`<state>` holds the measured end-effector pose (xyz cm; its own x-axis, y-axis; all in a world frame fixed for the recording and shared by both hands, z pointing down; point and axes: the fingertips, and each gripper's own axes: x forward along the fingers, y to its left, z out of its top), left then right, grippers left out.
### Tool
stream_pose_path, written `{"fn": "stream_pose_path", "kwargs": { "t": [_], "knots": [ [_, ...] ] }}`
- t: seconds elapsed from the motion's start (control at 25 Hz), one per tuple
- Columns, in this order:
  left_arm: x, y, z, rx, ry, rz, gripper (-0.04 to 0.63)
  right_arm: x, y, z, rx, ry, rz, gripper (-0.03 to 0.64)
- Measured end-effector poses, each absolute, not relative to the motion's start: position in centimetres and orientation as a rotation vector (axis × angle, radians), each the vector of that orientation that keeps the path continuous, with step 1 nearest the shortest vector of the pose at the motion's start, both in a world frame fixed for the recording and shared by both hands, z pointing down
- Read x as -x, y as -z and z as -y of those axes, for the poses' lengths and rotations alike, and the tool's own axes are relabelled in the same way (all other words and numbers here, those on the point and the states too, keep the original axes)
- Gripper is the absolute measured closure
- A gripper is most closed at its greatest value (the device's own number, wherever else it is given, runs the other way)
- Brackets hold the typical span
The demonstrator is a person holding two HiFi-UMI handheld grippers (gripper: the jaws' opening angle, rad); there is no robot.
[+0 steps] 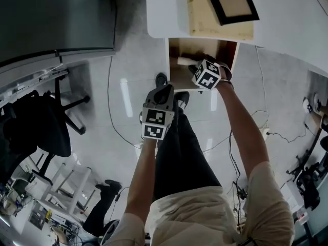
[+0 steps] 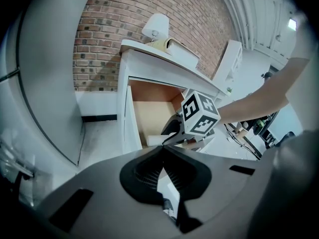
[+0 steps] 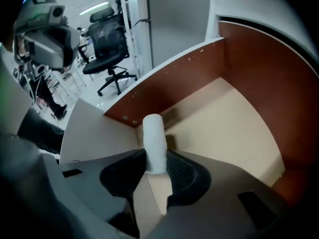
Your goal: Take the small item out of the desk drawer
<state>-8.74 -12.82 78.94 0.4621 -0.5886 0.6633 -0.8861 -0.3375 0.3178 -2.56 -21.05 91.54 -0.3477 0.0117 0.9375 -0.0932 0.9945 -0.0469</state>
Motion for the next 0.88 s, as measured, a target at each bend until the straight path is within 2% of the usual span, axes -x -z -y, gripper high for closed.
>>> {"fn": "stream_pose_path", "kwargs": {
  "t": [0.36,0.88],
  "knots": [
    [8.0,-78.6,13.3,-2.059,-0.611,1.209,0.578,2.9,-87.7,22.6,-0.353,-0.384,2.04,0.465],
    [8.0,-73.3,13.5,-2.062,-0.643,1.26,0.579,1.2,-80.0,19.3,-0.572,-0.661,2.116,0.464]
  ]
}}
